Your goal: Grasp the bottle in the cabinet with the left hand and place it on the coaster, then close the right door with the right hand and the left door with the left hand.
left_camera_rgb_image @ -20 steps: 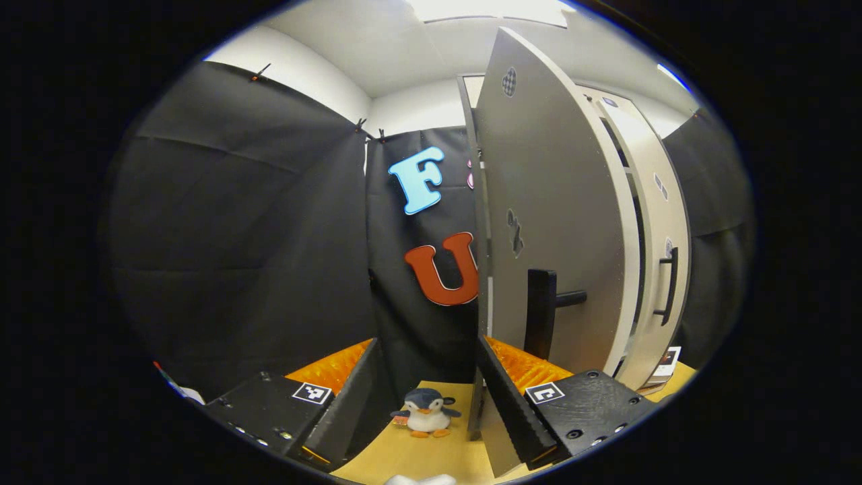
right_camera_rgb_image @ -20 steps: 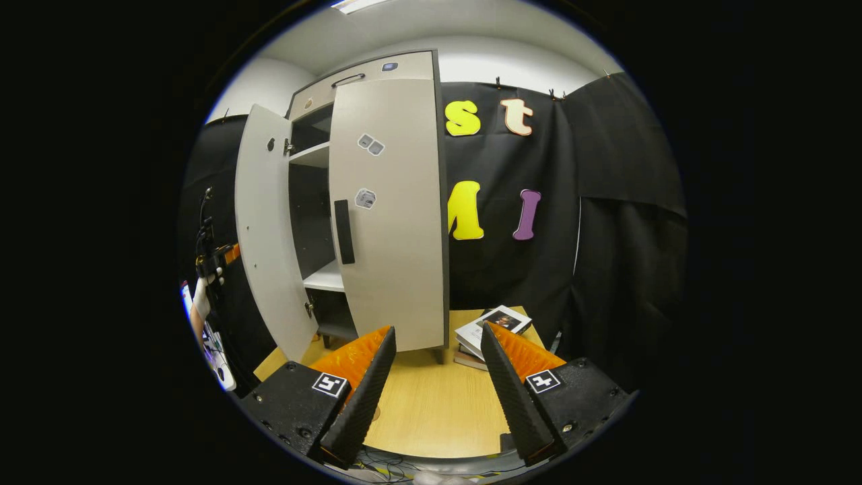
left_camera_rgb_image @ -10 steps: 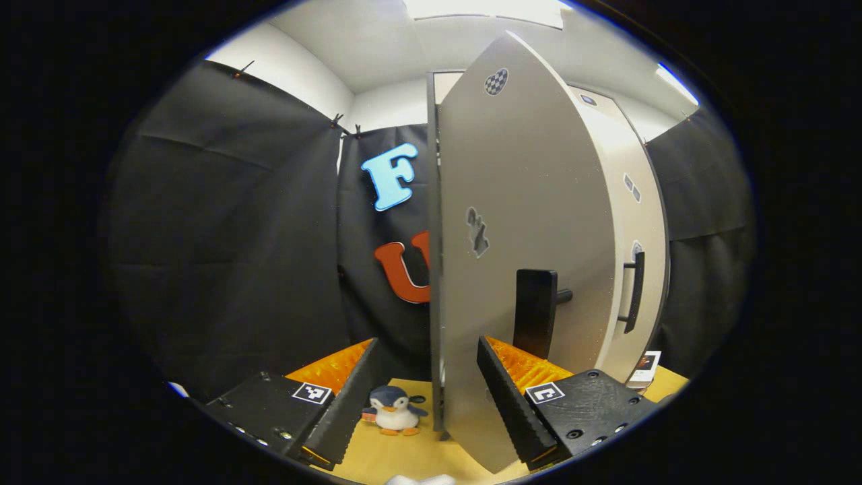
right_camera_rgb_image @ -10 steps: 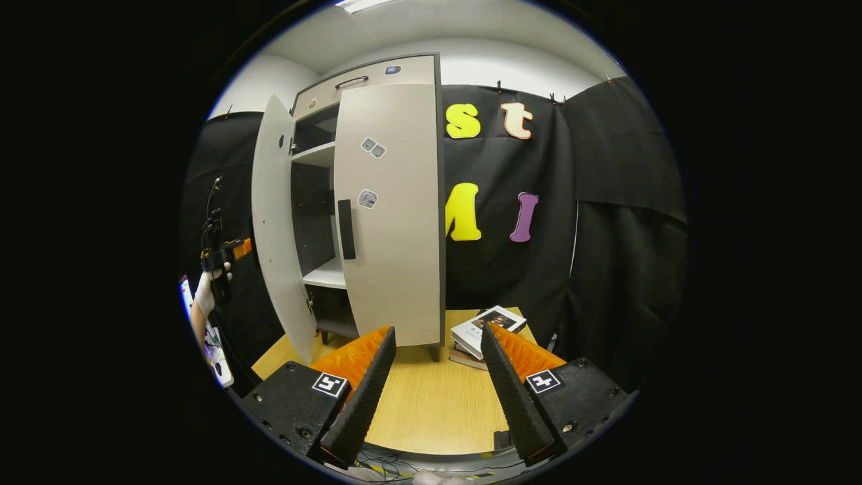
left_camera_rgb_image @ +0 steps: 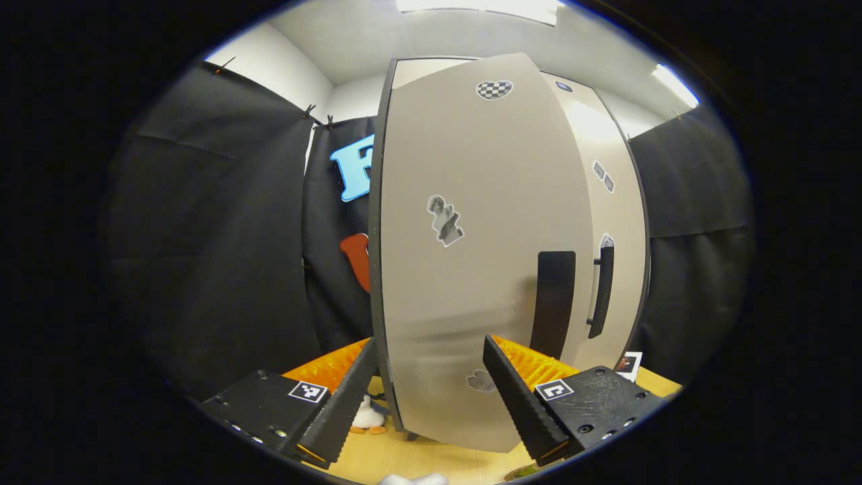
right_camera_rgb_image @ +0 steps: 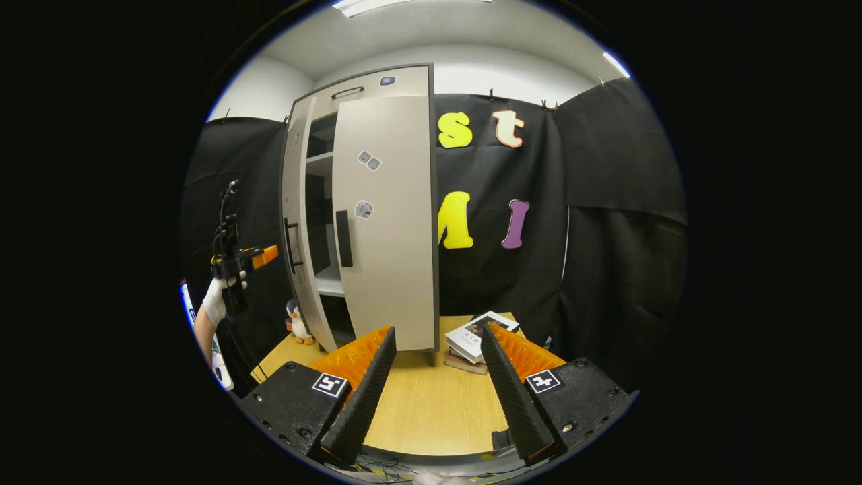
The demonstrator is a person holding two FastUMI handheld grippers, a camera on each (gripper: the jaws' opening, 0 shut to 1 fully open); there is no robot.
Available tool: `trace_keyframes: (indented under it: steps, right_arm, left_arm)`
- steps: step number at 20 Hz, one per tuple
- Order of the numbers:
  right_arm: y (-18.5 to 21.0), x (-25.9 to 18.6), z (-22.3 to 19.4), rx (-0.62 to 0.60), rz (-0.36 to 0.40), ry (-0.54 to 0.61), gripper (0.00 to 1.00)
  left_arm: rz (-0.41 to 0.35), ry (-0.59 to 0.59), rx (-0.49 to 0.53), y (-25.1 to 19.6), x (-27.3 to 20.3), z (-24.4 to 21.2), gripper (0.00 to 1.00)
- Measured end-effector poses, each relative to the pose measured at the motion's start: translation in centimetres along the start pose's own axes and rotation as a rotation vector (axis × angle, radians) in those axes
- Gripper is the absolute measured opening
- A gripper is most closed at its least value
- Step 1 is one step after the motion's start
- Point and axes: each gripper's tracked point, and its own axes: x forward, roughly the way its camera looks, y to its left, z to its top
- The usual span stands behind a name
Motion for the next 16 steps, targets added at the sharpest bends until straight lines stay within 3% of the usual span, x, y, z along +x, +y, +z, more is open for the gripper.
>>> trace_keyframes:
  steps: [6,10,16]
  right_arm:
    - [2.4,0.7,1.0,-0.003,0.014,-0.037,0.79]
    - [5.1,1.7,1.0,-0.02,0.043,-0.048,0.79]
    - [9.2,2.5,0.7,-0.02,0.095,-0.073,0.79]
  left_arm:
    - [0.003,-0.027,-0.043,-1.2,-5.8,0.6,0.96]
    - [-0.019,-0.033,-0.005,-2.0,-10.3,1.0,0.97]
    - [-0.019,-0.008,-0.027,-1.8,-15.1,0.2,0.96]
